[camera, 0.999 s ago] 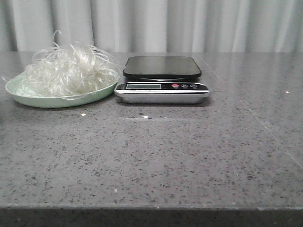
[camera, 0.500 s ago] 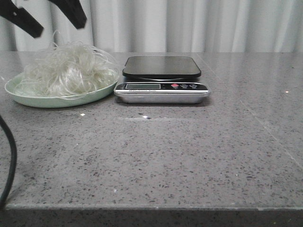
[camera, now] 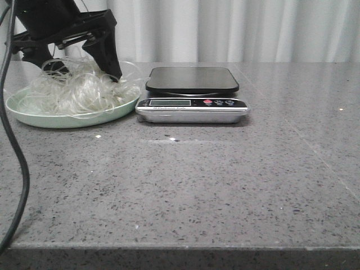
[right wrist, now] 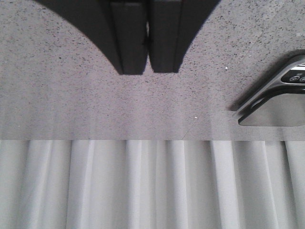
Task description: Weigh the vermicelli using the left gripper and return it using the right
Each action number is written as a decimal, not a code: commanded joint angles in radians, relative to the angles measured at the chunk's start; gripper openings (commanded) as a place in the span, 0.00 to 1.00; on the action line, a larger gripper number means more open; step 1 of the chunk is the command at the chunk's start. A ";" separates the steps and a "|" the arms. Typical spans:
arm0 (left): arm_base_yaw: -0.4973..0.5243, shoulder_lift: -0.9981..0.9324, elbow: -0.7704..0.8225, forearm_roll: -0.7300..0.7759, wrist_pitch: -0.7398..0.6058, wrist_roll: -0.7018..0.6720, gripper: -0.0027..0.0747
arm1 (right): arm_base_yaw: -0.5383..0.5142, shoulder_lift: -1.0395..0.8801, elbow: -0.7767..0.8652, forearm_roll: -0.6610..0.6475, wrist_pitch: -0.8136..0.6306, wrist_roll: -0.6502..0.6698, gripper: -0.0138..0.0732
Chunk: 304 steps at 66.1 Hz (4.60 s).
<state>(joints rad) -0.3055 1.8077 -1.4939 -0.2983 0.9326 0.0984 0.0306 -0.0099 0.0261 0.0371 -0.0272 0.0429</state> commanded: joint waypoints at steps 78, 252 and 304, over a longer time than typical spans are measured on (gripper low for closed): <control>-0.224 0.133 -0.442 -0.053 -0.076 -0.014 0.52 | 0.002 -0.017 -0.007 0.001 -0.072 -0.008 0.35; -0.141 -1.691 1.068 0.198 -0.582 -0.015 0.20 | 0.002 0.018 -0.111 0.001 -0.247 -0.008 0.35; -0.141 -1.691 1.068 0.196 -0.586 -0.015 0.20 | 0.233 0.699 -0.619 -0.031 0.066 -0.008 0.36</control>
<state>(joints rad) -0.4494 0.1044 -0.4017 -0.0967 0.4324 0.0931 0.2112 0.6123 -0.4743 0.0280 0.0367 0.0429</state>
